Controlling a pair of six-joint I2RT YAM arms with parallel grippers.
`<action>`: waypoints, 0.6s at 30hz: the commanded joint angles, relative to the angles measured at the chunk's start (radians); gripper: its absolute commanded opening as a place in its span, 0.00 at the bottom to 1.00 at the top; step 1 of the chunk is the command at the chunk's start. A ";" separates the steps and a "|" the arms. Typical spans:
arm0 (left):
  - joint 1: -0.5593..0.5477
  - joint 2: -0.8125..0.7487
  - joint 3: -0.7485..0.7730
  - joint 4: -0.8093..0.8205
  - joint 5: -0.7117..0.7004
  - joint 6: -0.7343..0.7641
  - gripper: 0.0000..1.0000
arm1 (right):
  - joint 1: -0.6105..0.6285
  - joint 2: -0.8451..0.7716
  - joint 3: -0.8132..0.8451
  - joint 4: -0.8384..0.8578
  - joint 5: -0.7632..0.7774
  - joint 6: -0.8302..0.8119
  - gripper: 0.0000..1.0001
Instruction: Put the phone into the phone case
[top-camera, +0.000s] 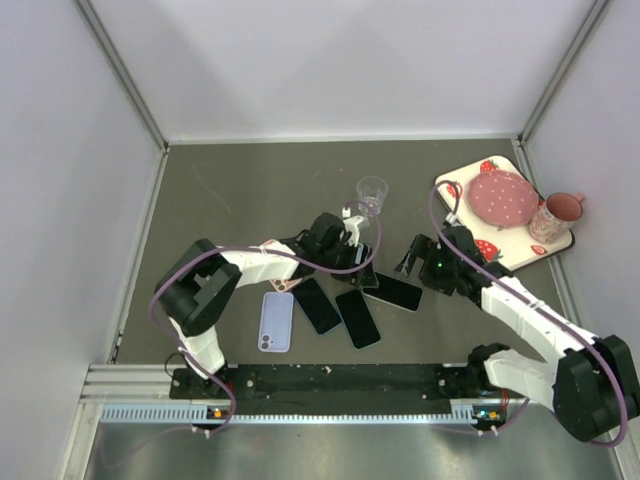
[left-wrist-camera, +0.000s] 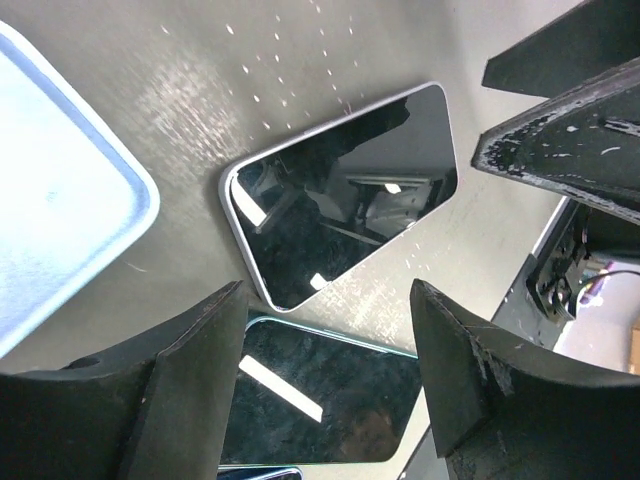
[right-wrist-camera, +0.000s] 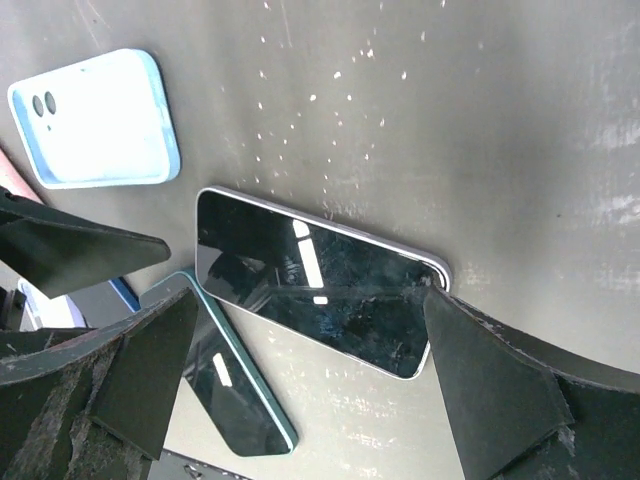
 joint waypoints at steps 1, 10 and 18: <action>0.009 -0.074 -0.003 -0.004 -0.091 0.025 0.71 | -0.029 -0.047 0.052 -0.029 0.034 -0.054 0.97; 0.065 -0.054 -0.012 0.055 -0.022 0.001 0.70 | -0.033 -0.112 -0.037 -0.040 -0.038 -0.025 0.93; 0.072 -0.006 -0.055 0.190 0.096 -0.055 0.67 | -0.035 -0.165 -0.152 -0.037 -0.086 0.048 0.91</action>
